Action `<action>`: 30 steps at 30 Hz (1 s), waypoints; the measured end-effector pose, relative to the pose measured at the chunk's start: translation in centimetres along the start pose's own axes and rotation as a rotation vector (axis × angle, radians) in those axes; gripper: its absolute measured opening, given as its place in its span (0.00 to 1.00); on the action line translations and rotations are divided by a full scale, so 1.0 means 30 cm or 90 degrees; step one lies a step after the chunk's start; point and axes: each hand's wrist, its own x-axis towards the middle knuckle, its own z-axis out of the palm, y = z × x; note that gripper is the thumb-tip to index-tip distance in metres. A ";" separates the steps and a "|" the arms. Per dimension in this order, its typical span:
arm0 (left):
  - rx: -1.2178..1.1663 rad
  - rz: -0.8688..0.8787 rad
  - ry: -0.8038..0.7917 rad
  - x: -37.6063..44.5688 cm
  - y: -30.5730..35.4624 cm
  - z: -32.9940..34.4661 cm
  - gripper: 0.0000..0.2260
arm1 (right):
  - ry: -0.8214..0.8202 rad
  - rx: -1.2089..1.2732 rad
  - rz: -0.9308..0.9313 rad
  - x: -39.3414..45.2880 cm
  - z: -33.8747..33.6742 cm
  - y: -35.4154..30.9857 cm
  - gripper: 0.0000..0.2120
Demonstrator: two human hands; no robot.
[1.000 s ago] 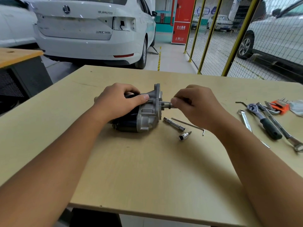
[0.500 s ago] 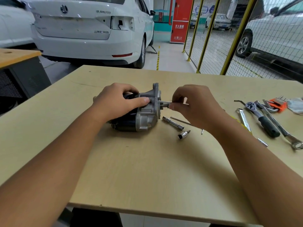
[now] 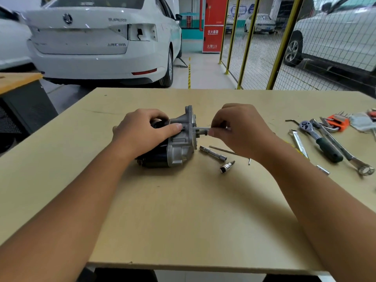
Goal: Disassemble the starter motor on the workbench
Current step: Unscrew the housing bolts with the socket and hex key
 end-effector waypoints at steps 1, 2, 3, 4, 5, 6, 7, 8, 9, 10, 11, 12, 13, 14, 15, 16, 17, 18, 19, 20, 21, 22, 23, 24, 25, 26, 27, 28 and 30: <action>0.008 0.003 0.000 -0.001 0.001 0.002 0.24 | 0.005 -0.006 0.001 -0.001 -0.002 -0.002 0.05; 0.014 0.005 0.002 -0.002 0.002 0.004 0.26 | 0.006 -0.010 0.002 0.000 -0.004 -0.002 0.06; 0.020 0.007 0.003 -0.003 0.004 0.008 0.28 | 0.004 -0.012 0.004 0.001 -0.007 -0.002 0.06; 0.025 0.010 0.006 -0.004 0.005 0.012 0.29 | 0.002 -0.013 0.006 0.002 -0.009 0.000 0.06; 0.030 0.015 0.007 -0.005 0.007 0.015 0.30 | -0.003 -0.009 0.008 0.001 -0.012 0.003 0.06; 0.034 0.018 0.008 -0.006 0.009 0.018 0.30 | -0.012 -0.001 0.007 0.000 -0.016 0.005 0.06; 0.035 0.020 0.010 -0.006 0.010 0.020 0.30 | -0.023 0.009 0.002 -0.001 -0.021 0.006 0.06; 0.035 0.019 0.014 -0.005 0.010 0.022 0.29 | -0.033 0.014 -0.007 -0.003 -0.026 0.005 0.06; 0.035 0.016 0.020 -0.002 0.011 0.024 0.28 | -0.042 0.013 -0.016 -0.003 -0.030 0.004 0.06; 0.036 0.013 0.025 0.000 0.012 0.025 0.26 | -0.051 0.008 -0.022 -0.003 -0.034 0.002 0.07; 0.039 0.011 0.027 0.002 0.011 0.026 0.25 | -0.061 0.000 -0.025 -0.001 -0.039 0.000 0.08; 0.042 0.011 0.025 0.004 0.010 0.027 0.24 | -0.072 -0.010 -0.026 0.000 -0.044 0.000 0.09; 0.044 0.010 0.019 0.005 0.009 0.027 0.24 | -0.081 -0.020 -0.027 0.002 -0.050 0.000 0.10; 0.044 0.009 0.013 0.006 0.008 0.026 0.25 | -0.089 -0.028 -0.027 0.003 -0.054 0.001 0.09; 0.043 0.007 0.008 0.006 0.008 0.026 0.26 | -0.097 -0.034 -0.028 0.003 -0.058 0.002 0.09; 0.043 0.006 0.006 0.007 0.007 0.024 0.27 | -0.102 -0.040 -0.029 0.004 -0.059 0.001 0.09; 0.042 0.005 0.005 0.007 0.007 0.023 0.27 | -0.104 -0.047 -0.030 0.004 -0.058 -0.001 0.09; 0.040 0.004 0.003 0.007 0.008 0.022 0.27 | -0.102 -0.053 -0.030 0.005 -0.057 -0.003 0.08; 0.036 0.003 0.002 0.007 0.009 0.022 0.27 | -0.095 -0.057 -0.028 0.005 -0.054 -0.004 0.08; 0.032 0.001 0.000 0.007 0.010 0.021 0.27 | -0.087 -0.062 -0.026 0.006 -0.051 -0.006 0.08; 0.028 0.000 -0.001 0.006 0.011 0.020 0.28 | -0.079 -0.068 -0.024 0.007 -0.049 -0.006 0.07; 0.024 -0.001 -0.002 0.006 0.012 0.018 0.28 | -0.075 -0.073 -0.023 0.007 -0.048 -0.005 0.07; 0.020 -0.001 -0.004 0.005 0.012 0.016 0.29 | -0.074 -0.077 -0.021 0.007 -0.047 -0.003 0.07; 0.016 0.000 -0.007 0.004 0.012 0.014 0.29 | -0.074 -0.079 -0.020 0.006 -0.047 -0.002 0.06; 0.013 0.001 -0.009 0.004 0.012 0.012 0.29 | -0.075 -0.079 -0.019 0.006 -0.047 -0.001 0.06; 0.011 0.002 -0.012 0.003 0.012 0.010 0.29 | -0.073 -0.076 -0.015 0.005 -0.048 -0.001 0.05; 0.008 0.004 -0.017 0.002 0.013 0.008 0.29 | -0.068 -0.068 -0.010 0.005 -0.048 -0.002 0.05; 0.005 0.007 -0.022 0.002 0.012 0.006 0.29 | -0.064 -0.059 -0.006 0.004 -0.048 -0.004 0.04; -0.006 0.015 -0.031 0.001 0.011 0.004 0.29 | -0.064 -0.049 0.001 0.004 -0.046 -0.005 0.05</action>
